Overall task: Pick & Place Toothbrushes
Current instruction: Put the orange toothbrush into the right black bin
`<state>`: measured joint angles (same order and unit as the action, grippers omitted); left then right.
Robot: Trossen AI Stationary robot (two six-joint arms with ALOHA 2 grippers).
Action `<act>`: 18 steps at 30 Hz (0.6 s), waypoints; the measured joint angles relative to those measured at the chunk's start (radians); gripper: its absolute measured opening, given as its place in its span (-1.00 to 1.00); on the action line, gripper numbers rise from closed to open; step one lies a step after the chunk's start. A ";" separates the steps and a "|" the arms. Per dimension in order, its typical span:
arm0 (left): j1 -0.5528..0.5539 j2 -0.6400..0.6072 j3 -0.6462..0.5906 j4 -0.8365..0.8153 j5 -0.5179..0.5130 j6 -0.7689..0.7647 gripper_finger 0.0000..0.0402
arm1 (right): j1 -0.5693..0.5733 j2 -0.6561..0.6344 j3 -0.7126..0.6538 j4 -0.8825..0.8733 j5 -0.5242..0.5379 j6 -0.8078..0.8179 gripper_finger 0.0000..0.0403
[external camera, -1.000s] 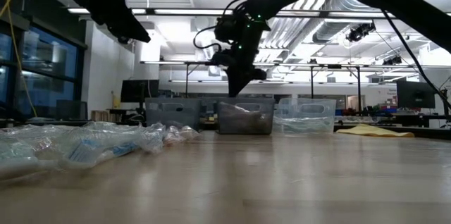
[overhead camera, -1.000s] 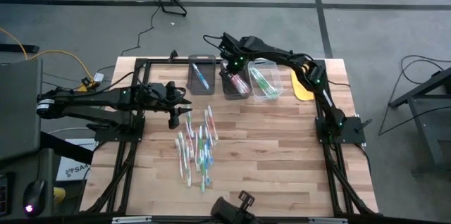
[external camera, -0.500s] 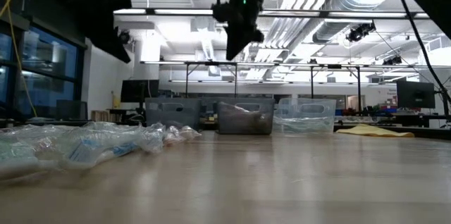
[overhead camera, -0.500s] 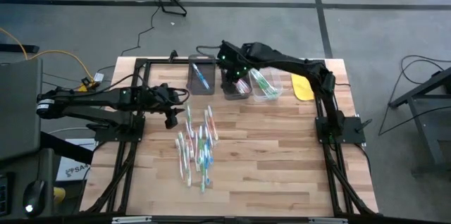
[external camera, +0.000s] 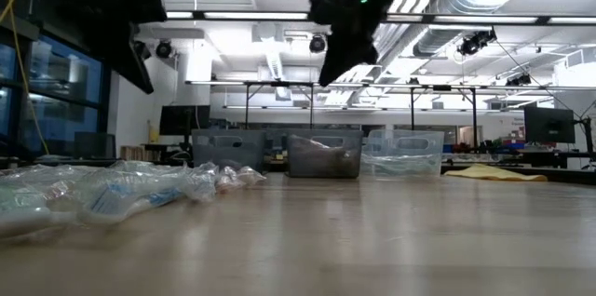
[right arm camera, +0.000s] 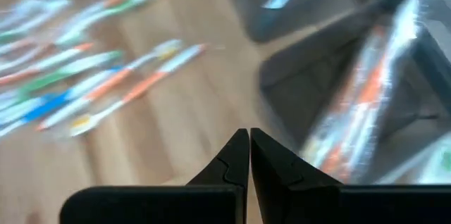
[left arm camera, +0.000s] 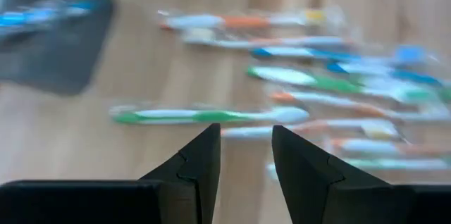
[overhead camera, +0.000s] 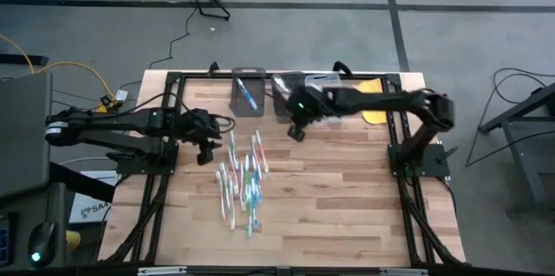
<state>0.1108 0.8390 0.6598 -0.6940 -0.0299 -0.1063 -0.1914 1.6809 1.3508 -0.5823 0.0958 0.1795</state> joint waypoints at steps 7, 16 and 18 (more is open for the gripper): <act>0.000 0.098 0.000 0.018 0.190 0.097 -0.38 | 0.159 -0.192 -0.296 0.225 0.077 0.017 -0.96; -0.051 0.275 0.000 0.019 0.351 0.175 -0.30 | 0.363 -0.383 -0.532 0.402 0.241 0.052 -0.96; -0.100 0.293 0.000 0.018 0.392 0.209 -0.27 | 0.390 -0.411 -0.561 0.406 0.277 0.074 -0.96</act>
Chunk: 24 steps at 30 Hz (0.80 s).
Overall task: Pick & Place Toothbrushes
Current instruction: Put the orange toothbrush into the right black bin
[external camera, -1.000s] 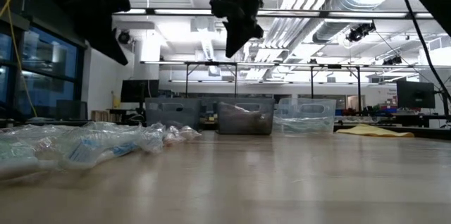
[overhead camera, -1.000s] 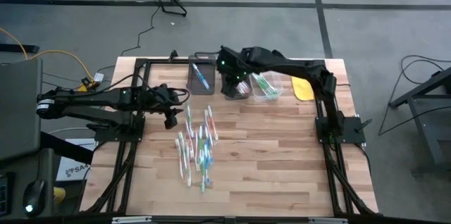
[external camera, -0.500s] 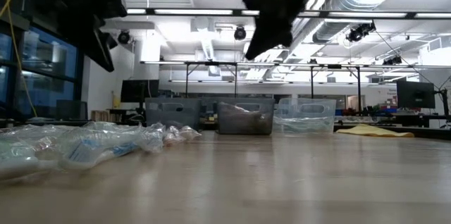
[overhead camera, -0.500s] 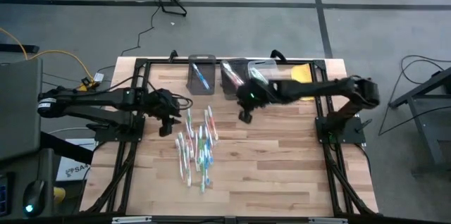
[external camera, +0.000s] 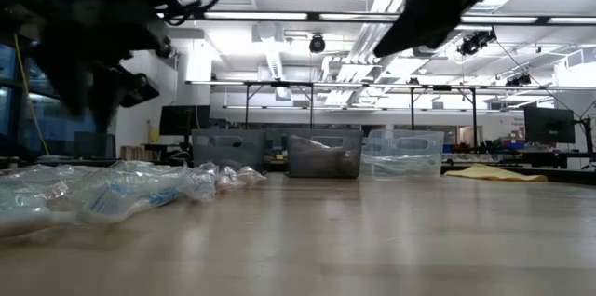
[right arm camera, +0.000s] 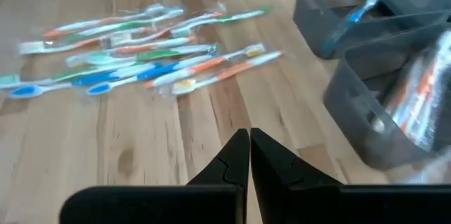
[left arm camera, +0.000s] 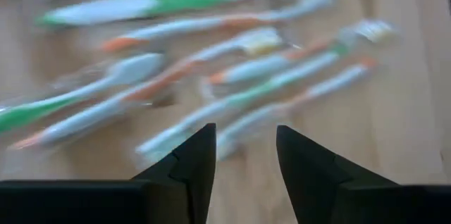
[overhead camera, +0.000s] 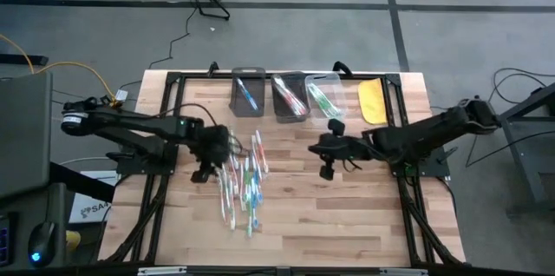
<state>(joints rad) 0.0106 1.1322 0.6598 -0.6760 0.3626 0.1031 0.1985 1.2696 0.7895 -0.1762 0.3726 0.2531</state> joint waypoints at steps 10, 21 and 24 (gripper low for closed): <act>-0.264 0.006 0.000 -0.006 -0.226 0.145 -0.25 | 0.029 -0.019 -0.030 0.019 0.003 0.013 -0.96; -0.359 0.072 0.000 0.033 -0.319 0.153 -0.25 | 0.029 -0.018 -0.031 0.054 0.003 0.013 -0.96; -0.373 0.132 0.000 0.051 -0.318 0.156 -0.25 | 0.029 -0.018 -0.031 0.058 0.003 0.013 -0.96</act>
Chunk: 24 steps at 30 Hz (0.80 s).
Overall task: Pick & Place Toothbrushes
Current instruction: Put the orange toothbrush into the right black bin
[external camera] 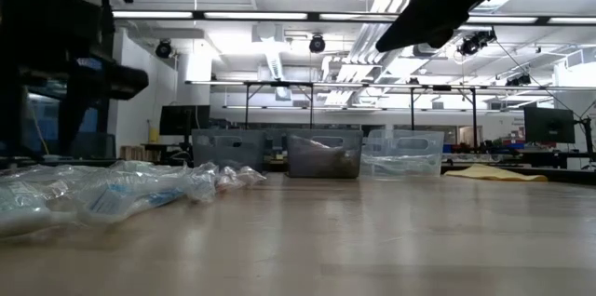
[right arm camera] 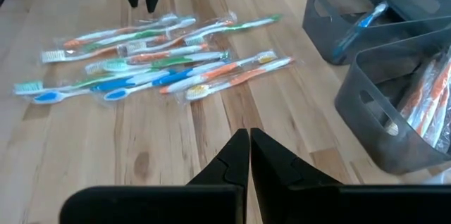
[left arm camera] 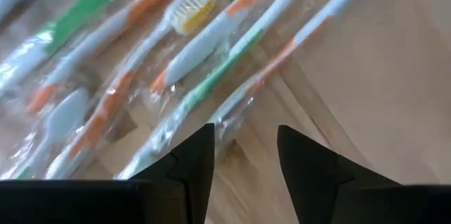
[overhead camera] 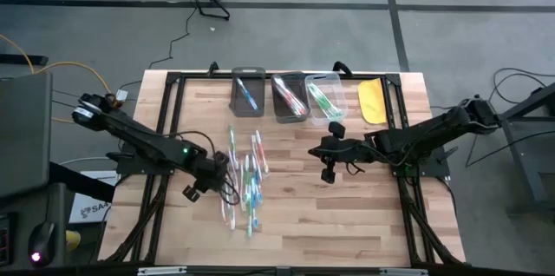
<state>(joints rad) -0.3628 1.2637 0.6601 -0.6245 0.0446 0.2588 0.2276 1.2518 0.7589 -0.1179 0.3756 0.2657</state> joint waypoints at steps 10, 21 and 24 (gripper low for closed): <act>0.001 0.117 0.001 0.030 -0.010 0.052 -0.25 | 0.000 0.000 0.000 0.002 -0.008 0.000 -0.96; -0.038 0.098 0.011 0.004 -0.025 0.024 -0.14 | 0.000 0.001 0.000 -0.003 -0.008 0.003 -0.96; -0.056 0.098 0.016 0.015 -0.081 0.041 0.00 | 0.000 0.001 0.000 -0.002 -0.008 0.002 -0.96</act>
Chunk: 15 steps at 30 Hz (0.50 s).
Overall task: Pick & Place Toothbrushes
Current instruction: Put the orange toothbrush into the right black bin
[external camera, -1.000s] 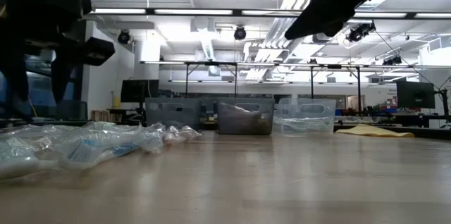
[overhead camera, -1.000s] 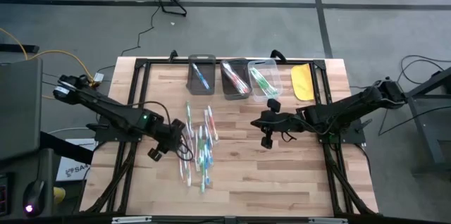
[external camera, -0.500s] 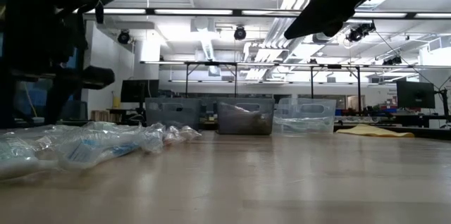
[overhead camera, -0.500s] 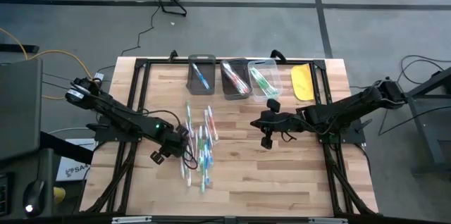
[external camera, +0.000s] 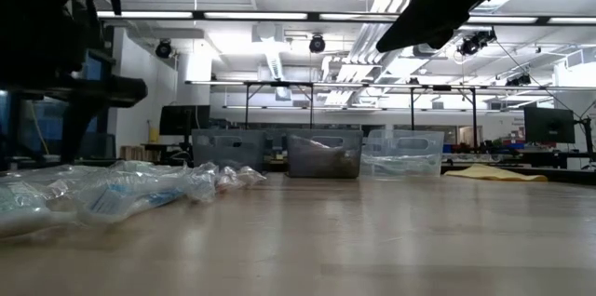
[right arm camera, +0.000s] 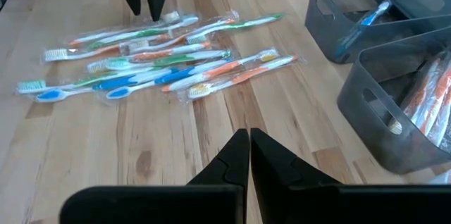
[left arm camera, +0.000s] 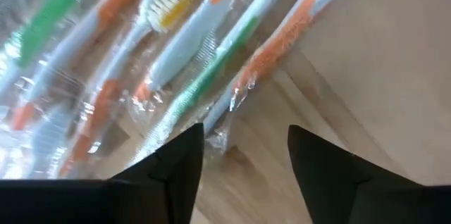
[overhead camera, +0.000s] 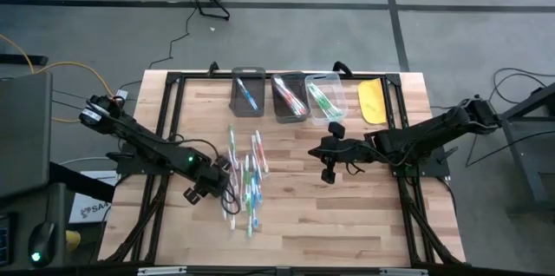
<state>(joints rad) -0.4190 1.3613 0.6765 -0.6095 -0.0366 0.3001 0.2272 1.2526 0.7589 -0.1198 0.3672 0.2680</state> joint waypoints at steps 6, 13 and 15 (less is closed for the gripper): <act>-0.007 0.006 0.000 0.008 -0.026 0.039 0.13 | 0.000 0.000 0.000 0.001 0.000 0.001 -0.96; -0.007 0.010 0.000 0.009 -0.028 0.089 0.04 | 0.000 0.000 0.000 0.001 0.000 0.000 -0.96; -0.007 0.010 0.000 0.016 -0.034 0.121 0.00 | 0.000 0.000 0.000 0.002 0.000 0.000 -0.96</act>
<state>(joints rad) -0.4263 1.3708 0.6769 -0.5933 -0.0704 0.4213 0.2272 1.2526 0.7589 -0.1183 0.3672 0.2676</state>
